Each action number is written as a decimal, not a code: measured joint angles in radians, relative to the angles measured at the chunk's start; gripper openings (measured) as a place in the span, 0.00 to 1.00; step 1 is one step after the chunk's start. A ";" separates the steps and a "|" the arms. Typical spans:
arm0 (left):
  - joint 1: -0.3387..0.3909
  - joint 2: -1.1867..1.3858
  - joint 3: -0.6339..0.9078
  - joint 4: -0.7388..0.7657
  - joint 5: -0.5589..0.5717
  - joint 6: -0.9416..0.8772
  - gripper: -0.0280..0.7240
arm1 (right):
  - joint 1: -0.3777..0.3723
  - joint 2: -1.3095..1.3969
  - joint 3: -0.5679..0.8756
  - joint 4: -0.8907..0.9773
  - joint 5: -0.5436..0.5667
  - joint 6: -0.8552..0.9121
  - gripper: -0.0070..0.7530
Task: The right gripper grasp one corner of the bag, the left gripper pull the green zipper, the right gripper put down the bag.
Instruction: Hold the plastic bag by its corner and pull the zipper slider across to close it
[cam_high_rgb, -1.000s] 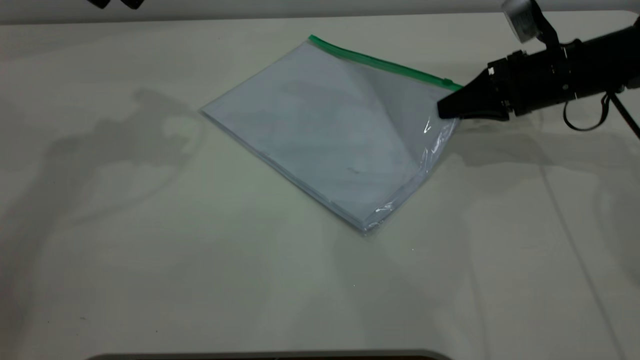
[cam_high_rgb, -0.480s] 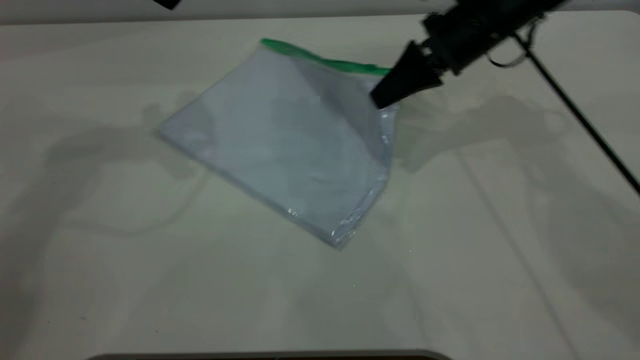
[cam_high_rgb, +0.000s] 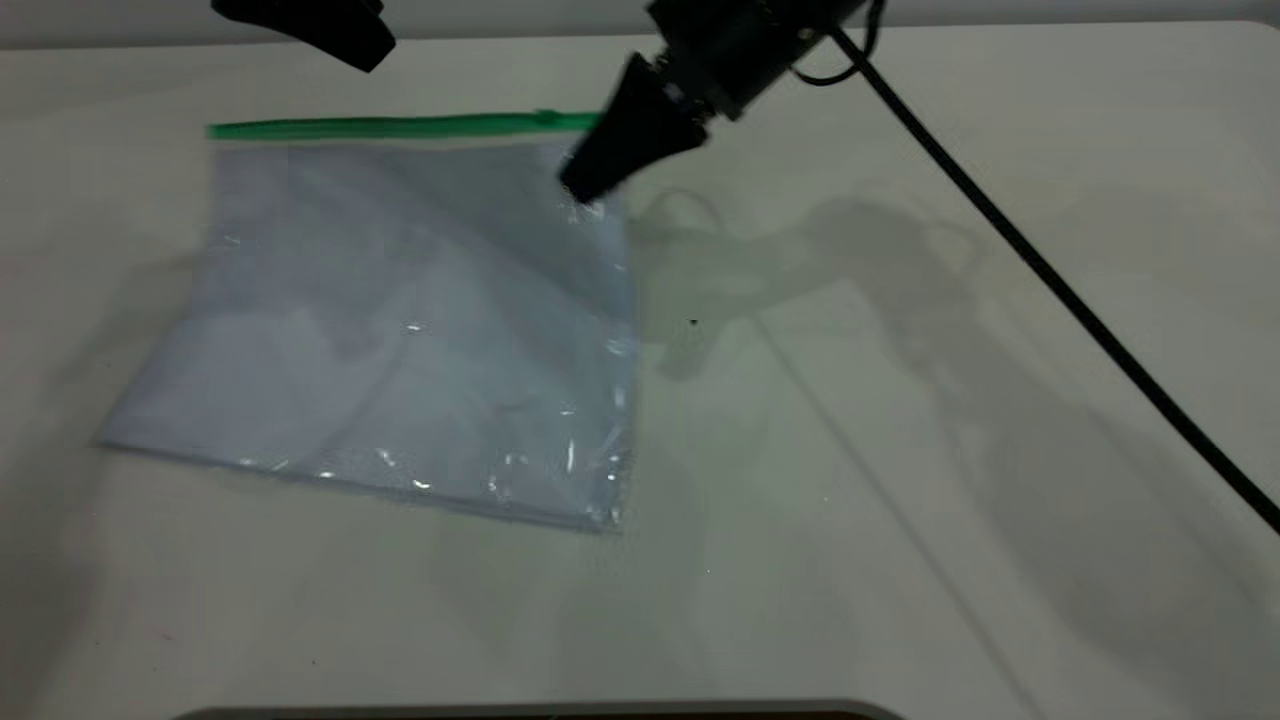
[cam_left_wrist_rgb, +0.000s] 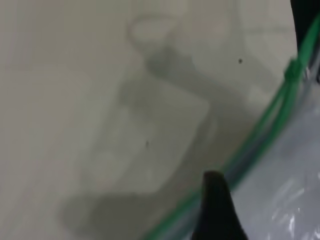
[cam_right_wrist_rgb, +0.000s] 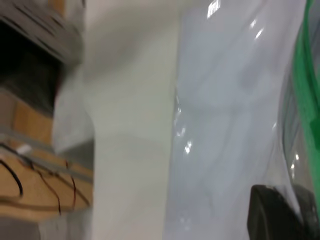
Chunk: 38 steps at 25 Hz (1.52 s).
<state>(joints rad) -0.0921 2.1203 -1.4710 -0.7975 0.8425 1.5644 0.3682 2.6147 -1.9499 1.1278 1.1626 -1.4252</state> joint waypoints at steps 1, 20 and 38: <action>0.000 0.003 0.000 -0.012 0.001 0.004 0.80 | 0.004 0.000 0.000 0.020 0.000 -0.011 0.05; 0.000 0.064 -0.002 -0.124 0.080 0.127 0.80 | 0.089 0.000 0.000 0.116 -0.140 -0.150 0.05; 0.000 0.099 -0.002 -0.125 0.083 0.127 0.61 | 0.089 0.000 0.000 0.118 -0.140 -0.149 0.05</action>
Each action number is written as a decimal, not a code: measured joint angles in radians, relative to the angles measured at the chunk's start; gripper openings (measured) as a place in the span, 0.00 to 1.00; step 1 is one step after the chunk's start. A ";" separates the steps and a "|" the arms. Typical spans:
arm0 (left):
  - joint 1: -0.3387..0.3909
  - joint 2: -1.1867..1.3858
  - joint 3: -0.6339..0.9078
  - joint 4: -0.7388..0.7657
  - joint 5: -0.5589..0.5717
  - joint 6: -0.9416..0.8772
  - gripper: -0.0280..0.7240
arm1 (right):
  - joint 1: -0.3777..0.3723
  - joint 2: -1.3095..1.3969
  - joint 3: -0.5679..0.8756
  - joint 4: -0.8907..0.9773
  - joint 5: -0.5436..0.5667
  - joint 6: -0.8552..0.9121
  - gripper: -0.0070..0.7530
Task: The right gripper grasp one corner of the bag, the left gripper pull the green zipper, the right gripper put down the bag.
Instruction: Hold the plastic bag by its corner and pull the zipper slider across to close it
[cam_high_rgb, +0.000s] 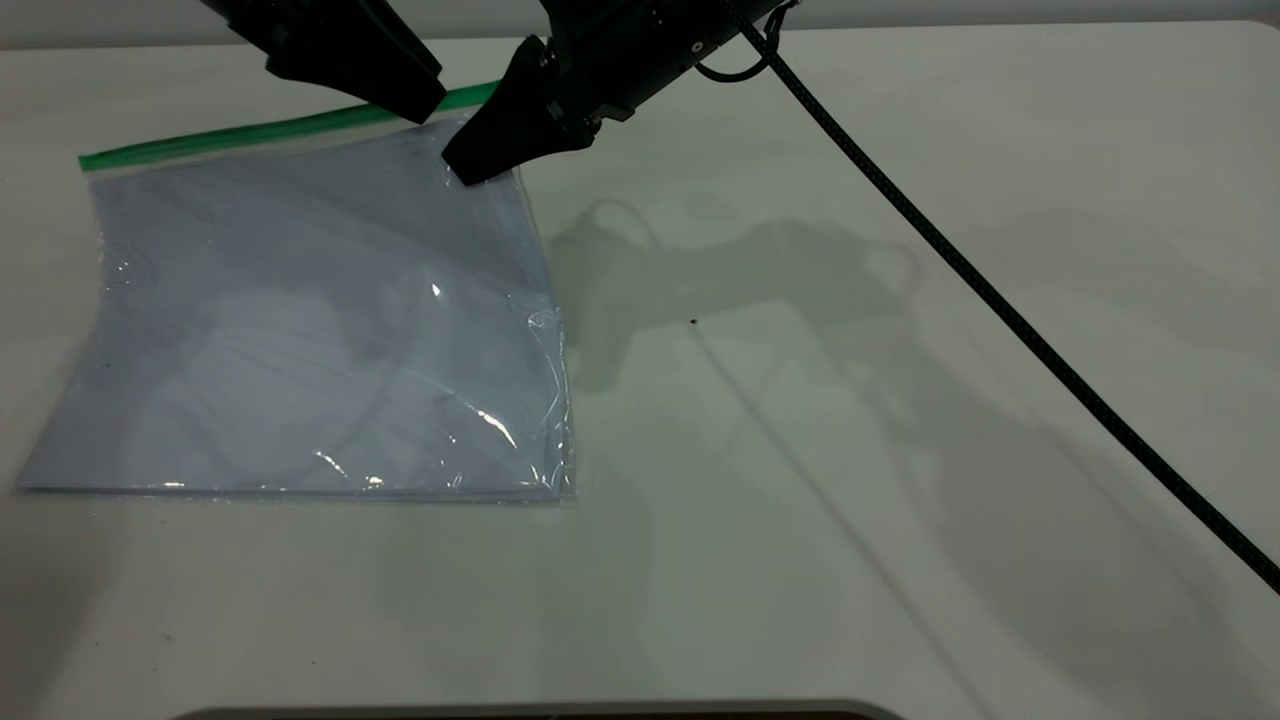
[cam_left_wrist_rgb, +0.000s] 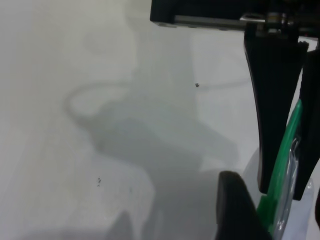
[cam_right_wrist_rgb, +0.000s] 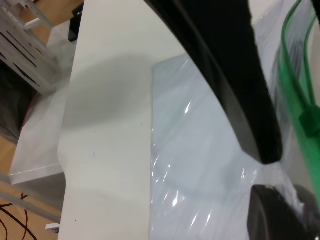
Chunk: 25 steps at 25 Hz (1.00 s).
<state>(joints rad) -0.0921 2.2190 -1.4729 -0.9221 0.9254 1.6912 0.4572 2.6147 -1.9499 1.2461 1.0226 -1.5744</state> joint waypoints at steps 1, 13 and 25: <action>0.000 0.000 0.000 0.000 0.000 0.000 0.58 | 0.000 0.000 0.000 0.000 0.000 0.000 0.05; 0.000 0.000 0.000 0.000 0.000 0.001 0.33 | 0.001 0.000 0.000 0.002 0.019 0.000 0.05; 0.000 0.000 0.000 0.000 0.000 0.004 0.33 | 0.001 0.000 -0.008 0.002 0.030 0.000 0.05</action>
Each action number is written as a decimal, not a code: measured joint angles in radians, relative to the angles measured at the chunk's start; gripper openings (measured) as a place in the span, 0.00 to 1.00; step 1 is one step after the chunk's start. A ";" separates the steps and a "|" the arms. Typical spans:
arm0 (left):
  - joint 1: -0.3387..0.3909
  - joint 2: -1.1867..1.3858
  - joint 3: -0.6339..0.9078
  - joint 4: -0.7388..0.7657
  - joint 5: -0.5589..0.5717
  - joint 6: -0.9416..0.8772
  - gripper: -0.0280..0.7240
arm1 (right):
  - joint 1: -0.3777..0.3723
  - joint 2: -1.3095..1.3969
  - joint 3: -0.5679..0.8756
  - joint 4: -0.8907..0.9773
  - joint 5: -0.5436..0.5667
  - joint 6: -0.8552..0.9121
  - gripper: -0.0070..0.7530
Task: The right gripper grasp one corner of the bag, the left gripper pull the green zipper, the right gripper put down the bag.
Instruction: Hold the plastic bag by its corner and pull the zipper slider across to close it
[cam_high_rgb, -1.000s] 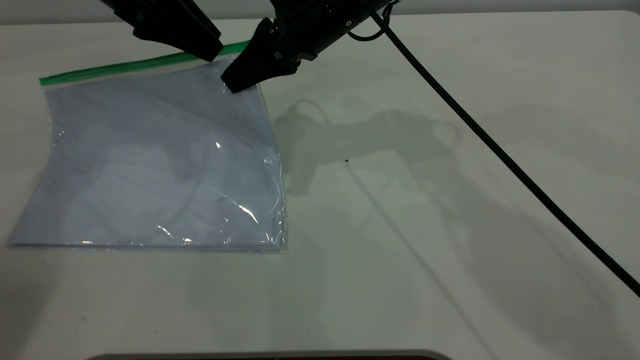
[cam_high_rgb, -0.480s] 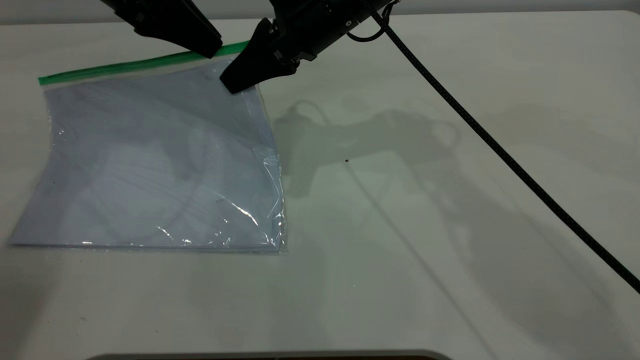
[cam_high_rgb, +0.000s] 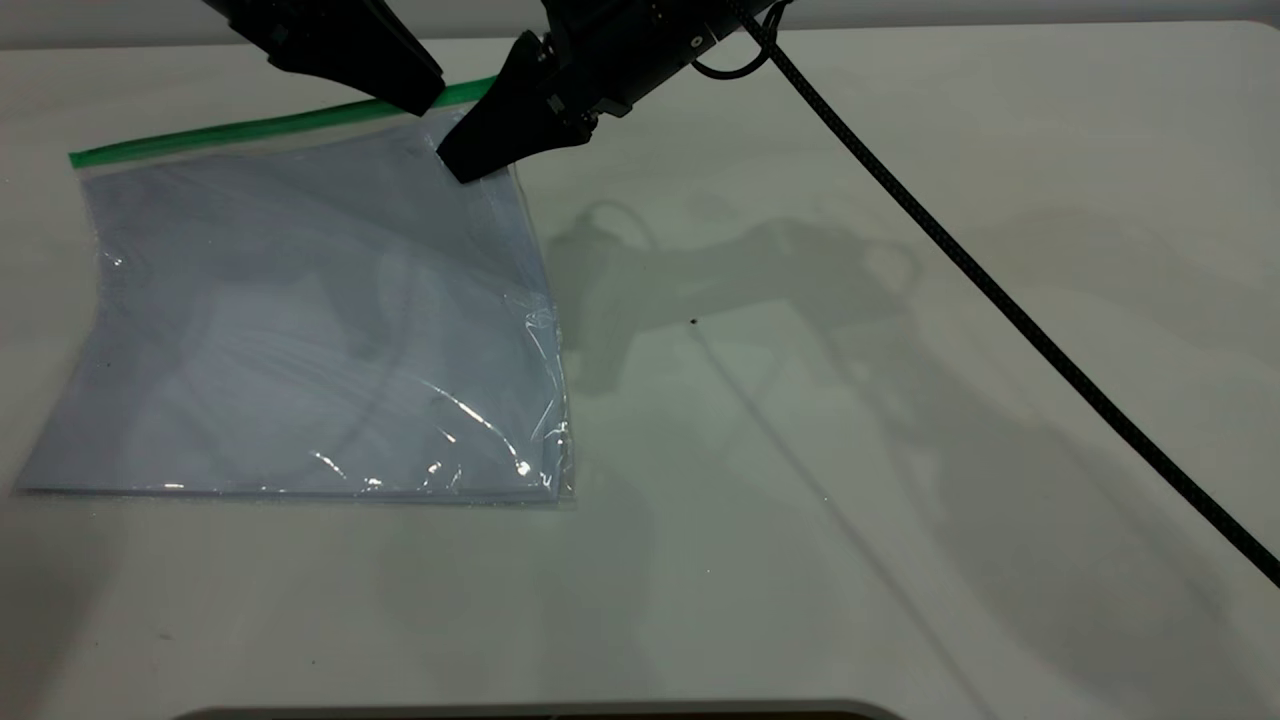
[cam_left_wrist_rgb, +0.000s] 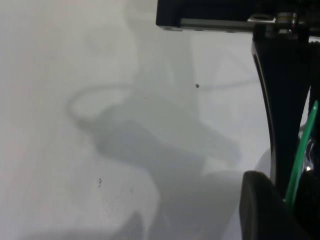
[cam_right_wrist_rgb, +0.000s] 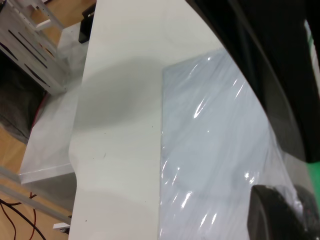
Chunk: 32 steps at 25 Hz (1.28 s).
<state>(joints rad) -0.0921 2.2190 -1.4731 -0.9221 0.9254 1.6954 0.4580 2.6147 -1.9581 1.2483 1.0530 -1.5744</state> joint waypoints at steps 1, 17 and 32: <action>0.000 0.000 0.000 0.000 0.000 0.000 0.33 | 0.000 0.000 0.000 0.000 0.000 0.000 0.05; 0.000 0.000 -0.002 0.013 -0.029 0.003 0.11 | -0.047 0.000 0.000 0.009 0.032 0.063 0.05; -0.001 0.000 -0.007 0.125 -0.129 -0.099 0.11 | -0.310 0.000 0.000 -0.021 0.091 0.150 0.05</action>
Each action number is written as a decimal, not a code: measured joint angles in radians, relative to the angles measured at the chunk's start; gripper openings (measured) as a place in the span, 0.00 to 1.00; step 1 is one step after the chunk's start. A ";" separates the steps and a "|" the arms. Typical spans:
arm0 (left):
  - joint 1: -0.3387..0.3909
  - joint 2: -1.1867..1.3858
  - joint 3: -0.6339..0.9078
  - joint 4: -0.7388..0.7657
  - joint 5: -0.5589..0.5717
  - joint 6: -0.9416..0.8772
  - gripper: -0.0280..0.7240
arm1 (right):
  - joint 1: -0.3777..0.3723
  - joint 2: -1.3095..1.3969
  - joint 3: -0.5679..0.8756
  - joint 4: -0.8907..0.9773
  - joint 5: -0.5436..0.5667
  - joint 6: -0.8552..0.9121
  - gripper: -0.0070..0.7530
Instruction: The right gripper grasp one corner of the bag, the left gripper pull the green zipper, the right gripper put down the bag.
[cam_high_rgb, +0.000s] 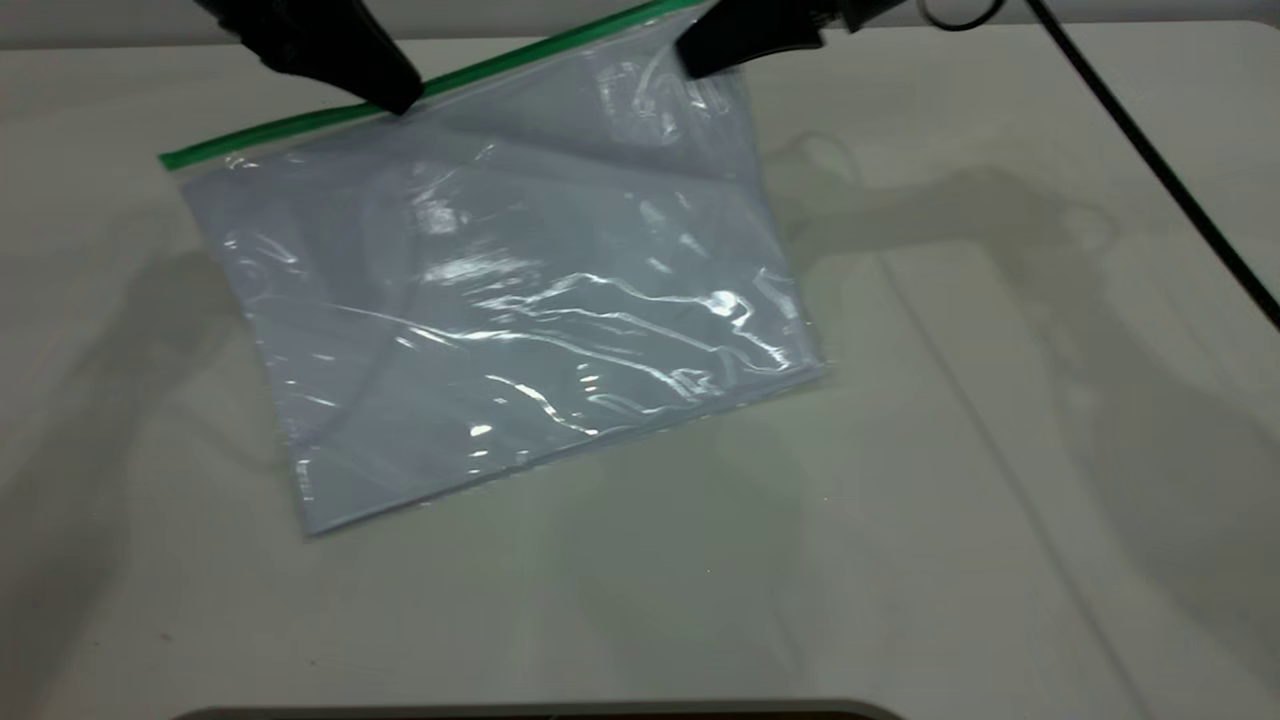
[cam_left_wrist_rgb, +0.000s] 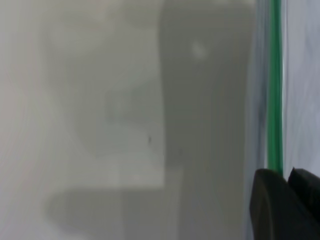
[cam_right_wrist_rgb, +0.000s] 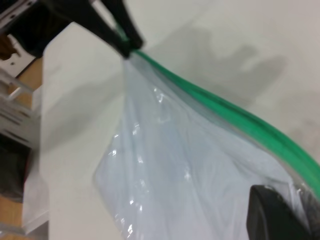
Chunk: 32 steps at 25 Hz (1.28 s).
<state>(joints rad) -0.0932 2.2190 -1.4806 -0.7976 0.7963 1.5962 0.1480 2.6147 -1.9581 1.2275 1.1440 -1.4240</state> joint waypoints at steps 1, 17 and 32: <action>0.000 0.000 0.000 0.015 0.000 -0.025 0.11 | -0.009 0.000 0.000 -0.002 -0.004 0.002 0.05; 0.000 0.000 0.000 0.329 -0.003 -0.392 0.11 | -0.056 0.000 0.000 -0.079 -0.133 0.028 0.05; 0.001 0.000 -0.001 0.359 0.004 -0.504 0.37 | -0.079 -0.006 -0.001 -0.161 -0.195 0.110 0.61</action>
<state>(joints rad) -0.0919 2.2190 -1.4817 -0.4391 0.8001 1.0923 0.0688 2.6084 -1.9594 1.0668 0.9485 -1.3142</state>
